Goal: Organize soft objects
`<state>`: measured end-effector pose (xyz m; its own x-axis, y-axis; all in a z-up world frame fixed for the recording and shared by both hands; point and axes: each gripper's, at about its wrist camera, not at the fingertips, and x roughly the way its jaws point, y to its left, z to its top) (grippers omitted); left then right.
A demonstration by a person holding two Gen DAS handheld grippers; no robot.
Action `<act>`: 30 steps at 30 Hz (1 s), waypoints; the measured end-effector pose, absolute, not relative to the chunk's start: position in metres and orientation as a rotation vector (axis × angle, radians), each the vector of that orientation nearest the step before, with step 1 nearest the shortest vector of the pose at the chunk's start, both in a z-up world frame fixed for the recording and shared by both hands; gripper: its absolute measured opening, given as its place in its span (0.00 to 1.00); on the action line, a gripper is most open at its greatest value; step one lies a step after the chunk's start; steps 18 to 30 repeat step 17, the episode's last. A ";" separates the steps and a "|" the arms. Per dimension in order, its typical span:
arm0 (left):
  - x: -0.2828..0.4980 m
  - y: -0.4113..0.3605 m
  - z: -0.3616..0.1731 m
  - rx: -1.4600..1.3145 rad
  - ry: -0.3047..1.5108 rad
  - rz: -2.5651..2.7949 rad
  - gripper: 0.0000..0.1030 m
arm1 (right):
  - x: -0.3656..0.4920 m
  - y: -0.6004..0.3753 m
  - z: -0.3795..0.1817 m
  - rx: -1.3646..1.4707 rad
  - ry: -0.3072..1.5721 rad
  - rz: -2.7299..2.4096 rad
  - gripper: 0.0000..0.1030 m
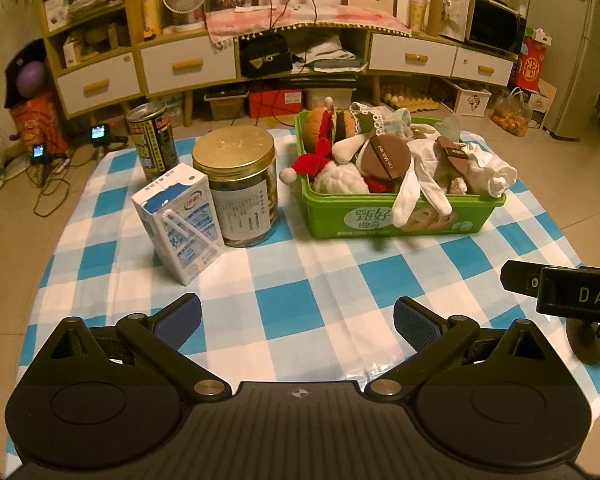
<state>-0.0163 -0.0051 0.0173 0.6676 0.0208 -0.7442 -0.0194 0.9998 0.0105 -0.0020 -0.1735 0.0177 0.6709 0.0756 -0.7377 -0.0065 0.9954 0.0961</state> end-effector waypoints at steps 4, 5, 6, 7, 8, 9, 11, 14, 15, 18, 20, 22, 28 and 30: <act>-0.016 -0.005 0.017 0.002 0.840 0.024 0.95 | -0.002 -0.175 0.017 0.089 0.837 0.044 0.60; -0.017 -0.005 0.017 0.003 0.841 0.024 0.95 | -0.001 -0.175 0.017 0.090 0.839 0.043 0.60; -0.017 -0.005 0.017 0.003 0.841 0.024 0.95 | -0.001 -0.175 0.017 0.090 0.840 0.043 0.60; -0.017 -0.005 0.017 0.004 0.842 0.025 0.95 | -0.001 -0.175 0.017 0.090 0.840 0.043 0.60; -0.017 -0.005 0.017 0.005 0.842 0.024 0.95 | -0.001 -0.176 0.017 0.091 0.841 0.042 0.60; -0.017 -0.004 0.017 0.006 0.844 0.023 0.95 | -0.001 -0.175 0.017 0.090 0.841 0.042 0.60; -0.017 -0.004 0.016 0.006 0.847 0.021 0.95 | -0.001 -0.175 0.016 0.089 0.841 0.042 0.60; -0.017 -0.005 0.016 0.007 0.851 0.014 0.95 | -0.001 -0.175 0.016 0.086 0.843 0.041 0.60; -0.017 -0.005 0.015 0.007 0.852 0.013 0.95 | -0.001 -0.175 0.015 0.084 0.844 0.041 0.60; -0.016 -0.005 0.014 0.003 0.858 0.009 0.95 | -0.001 -0.174 0.014 0.082 0.845 0.041 0.61; -0.016 -0.005 0.014 0.003 0.858 0.009 0.95 | -0.001 -0.174 0.014 0.082 0.845 0.041 0.61; -0.016 -0.005 0.014 0.003 0.858 0.009 0.95 | -0.001 -0.174 0.014 0.082 0.845 0.041 0.61; -0.016 -0.005 0.014 0.003 0.858 0.009 0.95 | -0.001 -0.174 0.014 0.082 0.845 0.041 0.61; -0.016 -0.005 0.014 0.003 0.858 0.009 0.95 | -0.001 -0.174 0.014 0.082 0.845 0.041 0.61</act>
